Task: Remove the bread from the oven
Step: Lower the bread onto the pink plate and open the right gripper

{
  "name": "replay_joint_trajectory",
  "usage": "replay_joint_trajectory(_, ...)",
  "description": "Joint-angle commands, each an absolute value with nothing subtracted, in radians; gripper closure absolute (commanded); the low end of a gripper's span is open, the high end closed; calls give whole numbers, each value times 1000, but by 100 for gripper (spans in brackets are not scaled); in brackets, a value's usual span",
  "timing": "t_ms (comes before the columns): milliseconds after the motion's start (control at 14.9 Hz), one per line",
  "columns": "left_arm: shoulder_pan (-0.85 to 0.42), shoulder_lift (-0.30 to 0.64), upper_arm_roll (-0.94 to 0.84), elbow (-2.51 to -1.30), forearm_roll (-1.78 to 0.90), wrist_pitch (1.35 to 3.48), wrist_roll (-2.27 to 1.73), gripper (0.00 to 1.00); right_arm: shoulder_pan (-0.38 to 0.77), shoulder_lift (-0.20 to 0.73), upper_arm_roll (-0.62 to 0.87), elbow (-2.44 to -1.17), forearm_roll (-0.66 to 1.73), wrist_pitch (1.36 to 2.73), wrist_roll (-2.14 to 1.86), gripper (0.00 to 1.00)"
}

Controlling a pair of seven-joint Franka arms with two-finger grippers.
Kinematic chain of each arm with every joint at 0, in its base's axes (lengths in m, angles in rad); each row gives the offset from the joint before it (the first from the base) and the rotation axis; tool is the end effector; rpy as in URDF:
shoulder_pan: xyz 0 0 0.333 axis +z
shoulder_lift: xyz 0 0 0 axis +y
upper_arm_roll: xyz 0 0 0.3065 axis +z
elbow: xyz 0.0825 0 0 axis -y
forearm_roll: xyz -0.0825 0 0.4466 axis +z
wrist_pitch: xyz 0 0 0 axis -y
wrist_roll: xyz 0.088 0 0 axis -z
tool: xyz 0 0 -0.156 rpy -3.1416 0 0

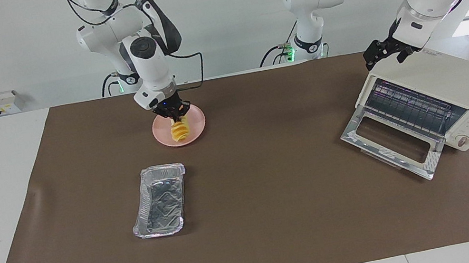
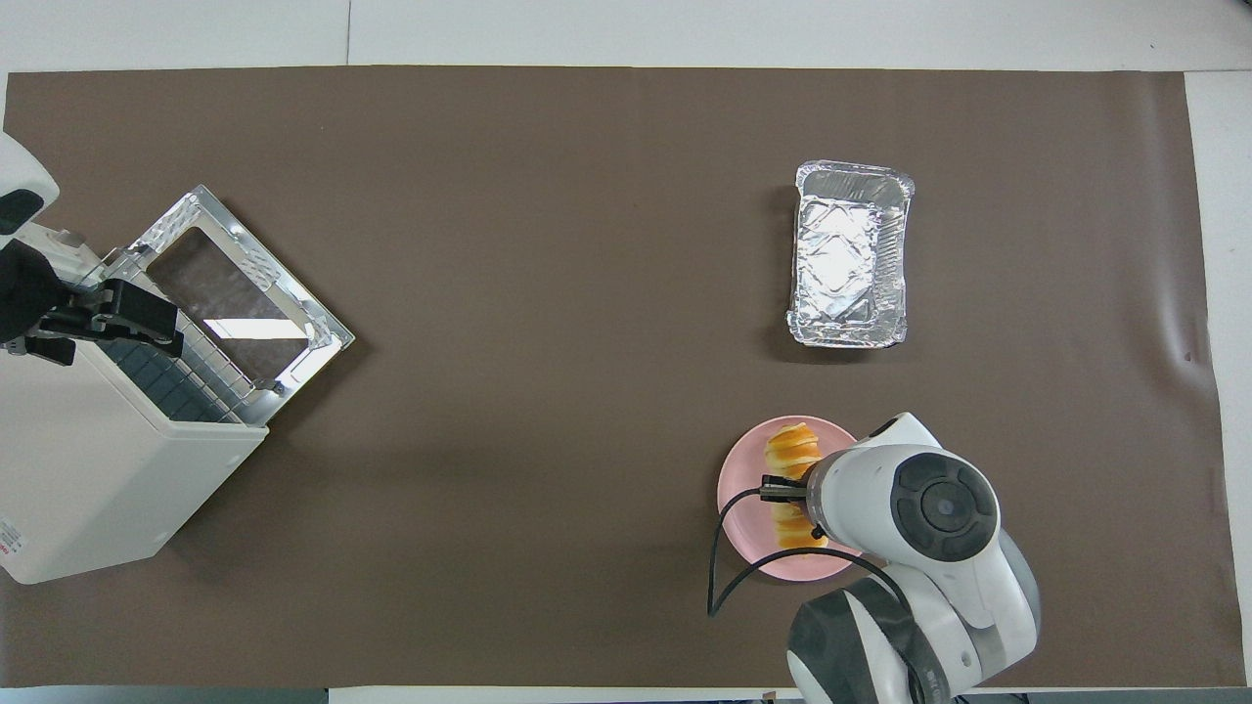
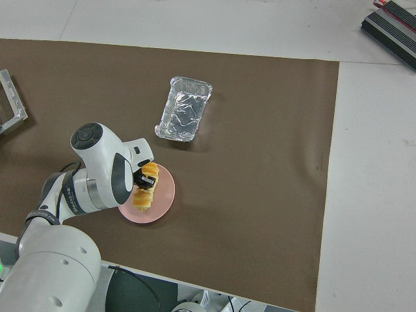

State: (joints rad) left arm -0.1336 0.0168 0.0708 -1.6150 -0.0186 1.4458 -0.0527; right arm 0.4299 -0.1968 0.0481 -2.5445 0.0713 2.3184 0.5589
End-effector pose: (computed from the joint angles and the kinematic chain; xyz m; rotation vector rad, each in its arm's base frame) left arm 0.5947 -0.0407 0.5237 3.1212 -0.0165 -0.2921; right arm 0.4257 0.2234 0.2369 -3.1119 0.2045 0.0722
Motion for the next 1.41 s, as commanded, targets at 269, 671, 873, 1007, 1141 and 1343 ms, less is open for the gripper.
replay_joint_trajectory(269,-120,9,60,-1612,-2,1436,-57,0,434,-192,49,-2556,83,2349,580,0)
replay_joint_trajectory(671,-120,9,60,-1614,-2,1436,-57,0,428,-150,48,-2430,83,2252,584,0)
replay_joint_trajectory(873,-120,9,60,-1614,-2,1436,-57,0,353,-127,43,-2251,81,2113,552,0)
replay_joint_trajectory(1007,-120,9,60,-1612,-2,1436,-57,0,277,-127,40,-2171,81,2083,432,0)
replay_joint_trajectory(1141,-120,9,60,-1614,-2,1436,-57,0,188,-127,38,-2090,81,2050,278,0)
replay_joint_trajectory(1343,-120,9,60,-1614,-3,1436,-57,0,92,-114,35,-1961,75,1950,79,0)
